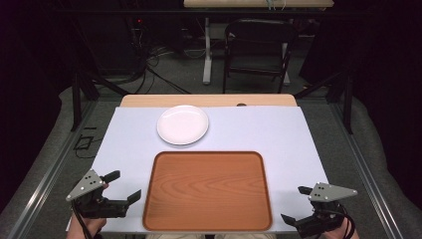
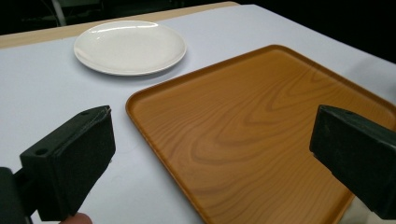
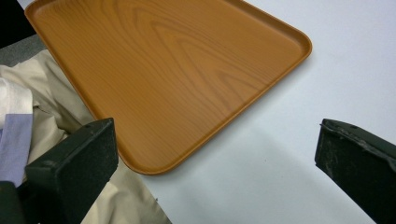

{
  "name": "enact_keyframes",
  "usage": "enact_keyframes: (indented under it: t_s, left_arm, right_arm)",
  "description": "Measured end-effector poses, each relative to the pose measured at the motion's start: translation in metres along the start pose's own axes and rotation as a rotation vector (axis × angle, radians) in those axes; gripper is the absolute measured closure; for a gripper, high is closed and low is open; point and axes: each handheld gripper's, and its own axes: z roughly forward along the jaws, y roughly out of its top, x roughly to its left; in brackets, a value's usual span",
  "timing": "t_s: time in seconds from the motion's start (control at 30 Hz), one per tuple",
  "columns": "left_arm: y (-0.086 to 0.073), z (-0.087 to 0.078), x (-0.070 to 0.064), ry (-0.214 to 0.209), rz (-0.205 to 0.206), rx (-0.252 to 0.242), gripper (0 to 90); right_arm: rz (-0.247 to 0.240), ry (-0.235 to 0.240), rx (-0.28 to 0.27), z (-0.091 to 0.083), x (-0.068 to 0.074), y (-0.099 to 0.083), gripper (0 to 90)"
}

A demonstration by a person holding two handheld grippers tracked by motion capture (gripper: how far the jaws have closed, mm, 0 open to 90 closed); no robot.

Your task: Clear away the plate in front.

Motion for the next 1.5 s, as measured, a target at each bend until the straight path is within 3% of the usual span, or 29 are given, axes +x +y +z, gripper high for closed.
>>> enact_keyframes:
  t_s: [0.17, 0.4, 0.6, 1.2, 1.5]
  left_arm:
    - [0.002, 0.009, -0.006, 0.029, 0.025, 0.037, 0.2]
    - [0.007, 0.023, -0.016, 0.026, 0.033, 0.052, 0.1]
    - [0.01, 0.035, -0.021, 0.049, 0.026, 0.071, 0.0]
    - [0.021, 0.073, -0.028, 0.016, 0.012, 0.088, 0.0]
    - [0.025, 0.094, -0.029, -0.019, -0.012, 0.064, 0.0]
  right_arm:
    - [0.002, -0.002, 0.001, 0.0, 0.0, 0.0, 0.0]
    - [0.002, 0.001, 0.003, 0.0, 0.0, 0.0, 0.0]
    - [0.003, -0.001, 0.002, 0.0, 0.0, 0.0, 0.0]
    - [0.001, 0.002, 0.006, 0.001, 0.0, 0.0, 0.0]
    - [-0.001, 0.003, 0.008, 0.0, -0.001, 0.0, 0.0]
